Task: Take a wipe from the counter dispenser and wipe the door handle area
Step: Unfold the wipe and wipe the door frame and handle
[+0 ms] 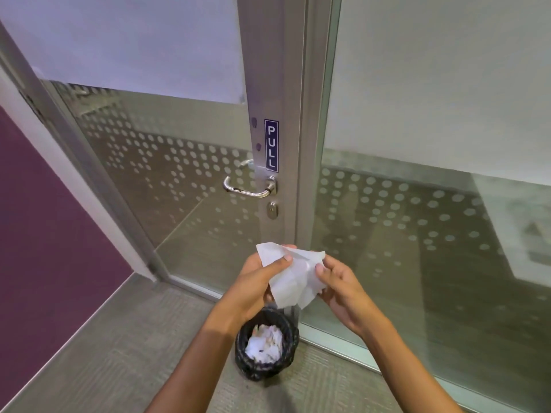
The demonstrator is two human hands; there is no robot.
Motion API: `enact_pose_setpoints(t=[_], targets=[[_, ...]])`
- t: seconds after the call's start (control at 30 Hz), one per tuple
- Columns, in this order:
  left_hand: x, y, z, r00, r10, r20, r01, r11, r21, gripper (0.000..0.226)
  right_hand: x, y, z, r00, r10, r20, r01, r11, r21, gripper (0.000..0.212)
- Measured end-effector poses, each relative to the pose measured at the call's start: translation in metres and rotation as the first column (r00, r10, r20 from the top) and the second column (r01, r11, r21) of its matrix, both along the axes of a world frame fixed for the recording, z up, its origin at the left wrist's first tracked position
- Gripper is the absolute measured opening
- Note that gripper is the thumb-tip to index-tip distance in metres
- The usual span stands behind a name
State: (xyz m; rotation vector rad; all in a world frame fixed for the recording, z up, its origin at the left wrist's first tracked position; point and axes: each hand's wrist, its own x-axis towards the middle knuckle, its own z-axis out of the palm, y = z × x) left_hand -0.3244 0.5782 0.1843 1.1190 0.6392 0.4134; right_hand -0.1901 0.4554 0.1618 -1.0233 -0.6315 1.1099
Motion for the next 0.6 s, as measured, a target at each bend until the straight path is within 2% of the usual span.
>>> enact_pose_setpoints(t=[0.07,0.13,0.2,0.27,0.4,0.53,0.6], targets=[[0.003,0.012,0.001,1.000,-0.015,0.002,0.015,0.998,0.068,0.015,0.000,0.010,0.002,1.000,0.006,0.027,-0.006,0.999,0.031,0.071],[0.003,0.027,0.001,1.000,-0.015,-0.007,0.016,0.990,0.143,0.015,-0.003,0.021,0.005,0.996,-0.034,0.079,0.031,0.999,0.032,0.050],[0.003,0.041,0.002,1.000,-0.006,-0.028,0.011,0.981,0.191,0.015,-0.006,0.034,0.006,0.992,-0.065,0.110,0.064,0.998,0.017,0.039],[0.002,0.056,0.002,1.000,0.007,-0.029,-0.001,0.979,0.204,0.018,-0.012,0.048,0.008,0.990,-0.091,0.104,0.091,0.996,0.009,0.042],[-0.002,0.085,0.002,0.999,0.044,0.024,-0.048,0.984,0.172,0.018,-0.034,0.079,0.010,0.973,-0.213,0.089,0.217,0.975,-0.037,0.062],[-0.012,0.117,0.006,0.999,-0.007,0.048,-0.003,0.979,0.202,0.020,-0.062,0.113,0.013,0.908,-0.399,0.130,0.408,0.912,-0.049,0.027],[-0.019,0.133,0.012,0.998,-0.027,0.054,0.014,0.975,0.224,0.022,-0.074,0.129,0.017,0.851,-0.484,0.205,0.495,0.869,0.000,0.023]])
